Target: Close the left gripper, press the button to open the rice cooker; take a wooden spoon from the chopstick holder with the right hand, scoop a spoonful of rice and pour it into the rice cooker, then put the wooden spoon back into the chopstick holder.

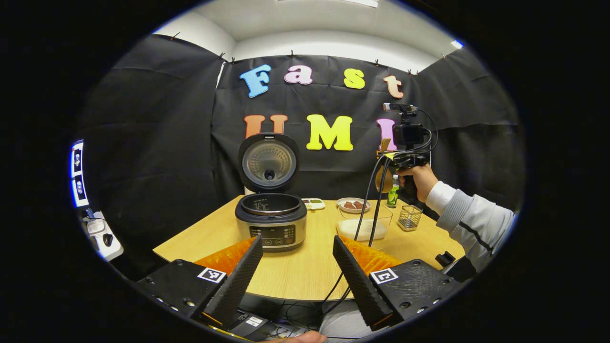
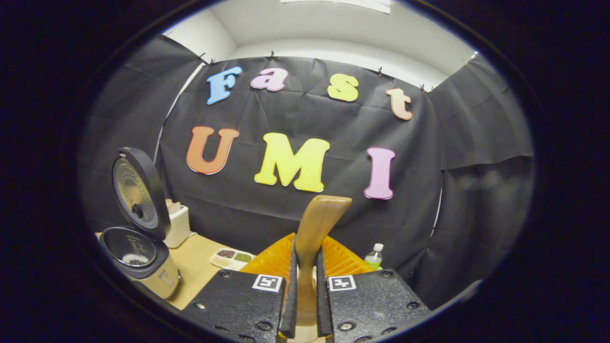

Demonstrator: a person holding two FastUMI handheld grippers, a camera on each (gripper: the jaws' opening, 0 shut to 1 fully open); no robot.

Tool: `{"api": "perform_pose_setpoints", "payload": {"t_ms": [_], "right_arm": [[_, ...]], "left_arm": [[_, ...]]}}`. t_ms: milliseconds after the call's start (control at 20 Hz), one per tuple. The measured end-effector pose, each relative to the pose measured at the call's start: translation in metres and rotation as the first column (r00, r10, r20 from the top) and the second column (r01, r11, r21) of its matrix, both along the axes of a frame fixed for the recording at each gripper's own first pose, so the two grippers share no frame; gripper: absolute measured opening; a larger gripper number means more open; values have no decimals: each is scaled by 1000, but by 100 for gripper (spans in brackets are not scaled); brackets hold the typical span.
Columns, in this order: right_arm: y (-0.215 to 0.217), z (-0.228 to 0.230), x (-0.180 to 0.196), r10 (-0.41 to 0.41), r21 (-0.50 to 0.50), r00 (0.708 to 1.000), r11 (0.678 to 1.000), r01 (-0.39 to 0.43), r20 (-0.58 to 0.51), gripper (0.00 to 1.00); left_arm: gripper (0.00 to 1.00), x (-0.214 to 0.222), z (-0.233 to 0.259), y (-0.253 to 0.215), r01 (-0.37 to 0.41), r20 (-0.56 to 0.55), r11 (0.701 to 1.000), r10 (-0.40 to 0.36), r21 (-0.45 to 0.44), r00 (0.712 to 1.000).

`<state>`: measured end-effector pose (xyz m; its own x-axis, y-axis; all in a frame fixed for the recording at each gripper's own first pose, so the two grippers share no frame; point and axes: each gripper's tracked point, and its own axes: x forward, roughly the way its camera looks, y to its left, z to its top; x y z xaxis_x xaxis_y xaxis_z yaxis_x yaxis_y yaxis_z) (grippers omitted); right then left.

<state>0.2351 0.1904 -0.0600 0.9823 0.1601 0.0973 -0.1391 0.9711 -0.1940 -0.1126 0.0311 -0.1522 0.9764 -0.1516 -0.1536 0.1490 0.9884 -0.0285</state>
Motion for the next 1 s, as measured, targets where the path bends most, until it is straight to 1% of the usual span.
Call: {"api": "perform_pose_setpoints", "payload": {"t_ms": [250, 400, 650, 700, 800, 900, 1000], "right_arm": [[-67, -9, 13, -52, -29, 999, 998, 51, -9, 23], [-102, -15, 21, -93, -25, 996, 995, 92, -14, 23], [-141, -49, 39, -114, 9, 990, 993, 115, -78, 24], [-148, -55, 44, -121, 1, 988, 993, 122, -92, 24], [-162, -64, 54, -137, -6, 987, 991, 137, -88, 24], [-171, -85, 63, -137, -1, 983, 990, 138, -123, 24], [-180, -102, 70, -130, 25, 978, 990, 136, -164, 26]], "left_arm": [[95, 4, 1, -16, 1, 1, 1000, -1, -15, 1000], [95, 7, -6, -27, 5, -27, 1000, -5, -8, 1000], [95, 2, 0, -45, 23, -16, 1000, -23, 10, 1000], [95, 2, 1, -48, 25, -8, 1000, -25, 12, 1000], [95, 3, 3, -51, 31, 9, 1000, -31, -4, 999], [94, 9, 2, -47, 15, 9, 1000, -15, -20, 1000], [95, 17, -2, -44, -3, -3, 1000, 3, -31, 1000]]}}
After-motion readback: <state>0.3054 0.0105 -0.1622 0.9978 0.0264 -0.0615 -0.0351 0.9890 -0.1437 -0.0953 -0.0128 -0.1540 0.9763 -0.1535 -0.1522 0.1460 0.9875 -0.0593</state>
